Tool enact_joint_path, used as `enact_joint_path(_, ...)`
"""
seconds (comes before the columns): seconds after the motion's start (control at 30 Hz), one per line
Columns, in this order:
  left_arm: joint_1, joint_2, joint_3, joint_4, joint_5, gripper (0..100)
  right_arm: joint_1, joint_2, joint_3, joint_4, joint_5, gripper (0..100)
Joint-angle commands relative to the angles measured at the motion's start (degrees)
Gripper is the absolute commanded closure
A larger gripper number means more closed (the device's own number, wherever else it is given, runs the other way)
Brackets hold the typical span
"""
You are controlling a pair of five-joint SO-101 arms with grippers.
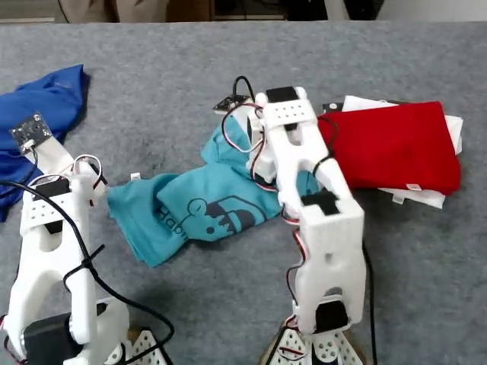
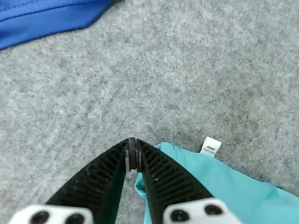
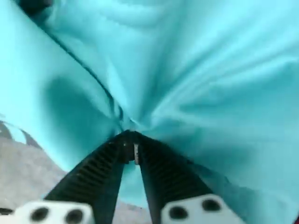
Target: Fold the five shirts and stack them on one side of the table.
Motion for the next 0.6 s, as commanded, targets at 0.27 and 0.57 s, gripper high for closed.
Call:
enact_joint_path(0.27, 0.44, -0.22, -2.46, -0.53, 0.09, 98, 0.13, -11.12, -5.05, -13.45, -5.01, 91.8)
enact_joint_path(0.57, 0.44, -0.22, -2.46, -0.62, 0.09, 98, -0.66, 10.59, -33.80, -10.11, -11.52, 83.8)
